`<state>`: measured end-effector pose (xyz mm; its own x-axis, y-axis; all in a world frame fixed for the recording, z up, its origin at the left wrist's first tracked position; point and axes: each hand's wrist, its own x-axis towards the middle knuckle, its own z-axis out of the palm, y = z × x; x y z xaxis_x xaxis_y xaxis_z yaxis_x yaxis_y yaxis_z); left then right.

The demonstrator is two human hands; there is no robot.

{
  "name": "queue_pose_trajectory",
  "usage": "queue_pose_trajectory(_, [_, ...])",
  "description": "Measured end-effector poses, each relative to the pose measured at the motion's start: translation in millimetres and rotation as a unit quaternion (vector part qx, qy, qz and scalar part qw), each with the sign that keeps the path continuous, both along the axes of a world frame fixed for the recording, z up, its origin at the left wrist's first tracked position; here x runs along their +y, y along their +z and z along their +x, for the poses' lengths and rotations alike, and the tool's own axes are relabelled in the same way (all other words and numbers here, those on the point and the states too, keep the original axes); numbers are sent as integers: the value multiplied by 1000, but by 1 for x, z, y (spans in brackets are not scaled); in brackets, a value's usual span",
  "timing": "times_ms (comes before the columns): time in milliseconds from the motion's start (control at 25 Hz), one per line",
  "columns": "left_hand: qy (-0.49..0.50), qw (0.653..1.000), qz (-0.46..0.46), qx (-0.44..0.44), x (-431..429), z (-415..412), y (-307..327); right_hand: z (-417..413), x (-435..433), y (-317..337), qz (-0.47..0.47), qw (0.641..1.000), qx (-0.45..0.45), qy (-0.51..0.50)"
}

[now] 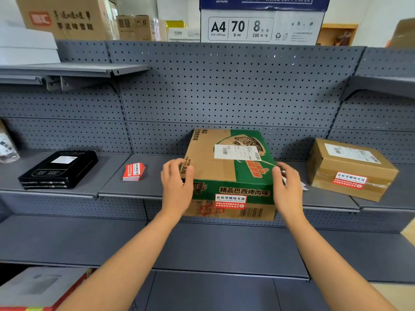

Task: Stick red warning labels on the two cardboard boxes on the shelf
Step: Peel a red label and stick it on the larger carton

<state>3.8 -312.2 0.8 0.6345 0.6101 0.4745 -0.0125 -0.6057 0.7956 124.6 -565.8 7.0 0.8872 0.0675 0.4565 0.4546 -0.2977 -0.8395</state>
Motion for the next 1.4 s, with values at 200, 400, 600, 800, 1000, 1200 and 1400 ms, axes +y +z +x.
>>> queue_pose_trajectory(200, [31,997,-56,-36,17,-12,-3,-11,1,1,110,990,82,30])
queue_pose_trajectory(400, [64,991,-106,-42,63,-27,3,-11,22,5,101,989,85,61])
queue_pose_trajectory(600, [79,991,-104,-32,66,-41,9,62,43,15,58,989,128,46])
queue_pose_trajectory(800, [105,988,-117,-5,49,-68,10,133,61,19,10,981,188,54])
queue_pose_trajectory(1000, [73,980,-178,47,36,-82,1,165,78,24,75,961,254,79])
queue_pose_trajectory(1200, [49,973,-217,61,42,-90,-3,181,86,18,116,944,296,90])
queue_pose_trajectory(1400, [43,971,-231,51,63,-87,-11,155,86,17,140,946,281,79])
